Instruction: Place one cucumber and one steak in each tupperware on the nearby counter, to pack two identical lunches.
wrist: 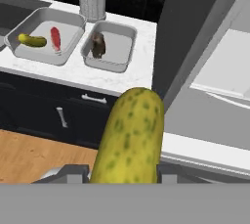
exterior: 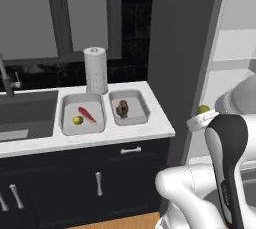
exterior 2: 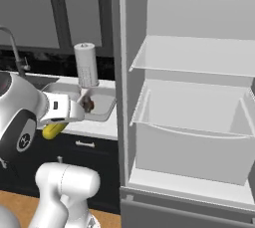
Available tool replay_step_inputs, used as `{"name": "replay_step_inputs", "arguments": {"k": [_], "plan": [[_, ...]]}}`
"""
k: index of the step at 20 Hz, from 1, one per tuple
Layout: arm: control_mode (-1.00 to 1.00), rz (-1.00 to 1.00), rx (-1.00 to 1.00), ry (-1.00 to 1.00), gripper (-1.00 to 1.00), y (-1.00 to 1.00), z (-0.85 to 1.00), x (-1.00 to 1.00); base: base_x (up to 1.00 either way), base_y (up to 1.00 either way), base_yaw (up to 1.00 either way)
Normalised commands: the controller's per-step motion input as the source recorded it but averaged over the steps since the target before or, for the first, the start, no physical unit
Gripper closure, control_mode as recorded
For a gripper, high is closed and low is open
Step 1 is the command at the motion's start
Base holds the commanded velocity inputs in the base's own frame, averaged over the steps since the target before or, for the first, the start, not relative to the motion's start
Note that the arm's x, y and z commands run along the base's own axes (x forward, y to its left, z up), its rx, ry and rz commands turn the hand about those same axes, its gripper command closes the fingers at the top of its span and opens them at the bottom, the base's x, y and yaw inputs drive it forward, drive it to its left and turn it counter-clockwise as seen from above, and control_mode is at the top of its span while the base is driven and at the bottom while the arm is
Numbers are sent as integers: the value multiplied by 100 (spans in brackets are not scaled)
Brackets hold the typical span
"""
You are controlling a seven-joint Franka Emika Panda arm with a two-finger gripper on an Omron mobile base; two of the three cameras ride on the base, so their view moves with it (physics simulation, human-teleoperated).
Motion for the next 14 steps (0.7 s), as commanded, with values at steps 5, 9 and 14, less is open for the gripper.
{"name": "replay_step_inputs", "arguments": {"k": [5, 9, 14], "plan": [[100, 0, 0, 0, 100, 0, 0, 0, 15, 72, 0], [100, 0, 0, 0, 100, 0, 0, 0, 20, 66, 0], [100, 0, 0, 0, 100, 0, 0, 0, 63, 28, 0]]}}
